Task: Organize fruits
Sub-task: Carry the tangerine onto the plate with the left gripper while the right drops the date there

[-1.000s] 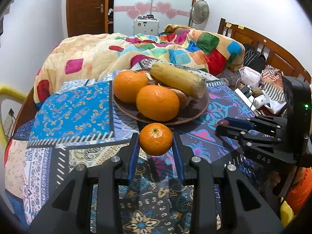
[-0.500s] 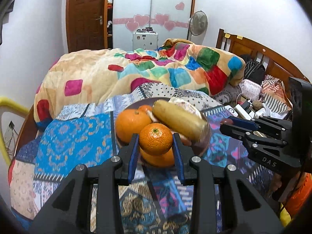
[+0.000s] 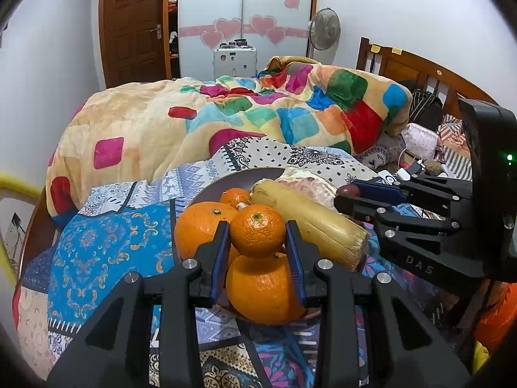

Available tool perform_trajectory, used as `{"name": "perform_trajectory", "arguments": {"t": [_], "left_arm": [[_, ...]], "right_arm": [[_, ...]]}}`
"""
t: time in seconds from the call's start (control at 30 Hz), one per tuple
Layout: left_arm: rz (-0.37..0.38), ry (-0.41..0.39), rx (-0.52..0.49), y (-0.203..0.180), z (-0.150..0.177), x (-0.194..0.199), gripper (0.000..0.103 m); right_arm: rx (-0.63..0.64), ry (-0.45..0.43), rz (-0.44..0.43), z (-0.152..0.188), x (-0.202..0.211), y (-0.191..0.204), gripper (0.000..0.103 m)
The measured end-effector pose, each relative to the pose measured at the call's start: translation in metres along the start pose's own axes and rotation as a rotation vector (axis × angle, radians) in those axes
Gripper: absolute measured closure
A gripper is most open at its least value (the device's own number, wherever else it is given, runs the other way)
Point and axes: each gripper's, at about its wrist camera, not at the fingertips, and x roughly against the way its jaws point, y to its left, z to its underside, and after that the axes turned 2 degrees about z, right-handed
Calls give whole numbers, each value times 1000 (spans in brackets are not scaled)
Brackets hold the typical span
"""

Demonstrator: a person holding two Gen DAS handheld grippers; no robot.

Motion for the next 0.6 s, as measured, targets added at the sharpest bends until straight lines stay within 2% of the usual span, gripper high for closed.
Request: {"name": "perform_trajectory", "arguments": {"t": [0.2,0.27,0.37,0.6], "left_arm": [[15,23,10,1,2,-9,69],[8,21,6,0,2,-10,66],[3,8,7,0,1,-9,58],[-6,-27,28,2,-2,11,57]], "right_arm": [[-4,28,-14,1,-7,-3,78],[-14,29,-16,1,-8,-6,73],[-24,29,-21,2,-7,-7,71],[-42,-18,-14,-2,14,-8,71]]}}
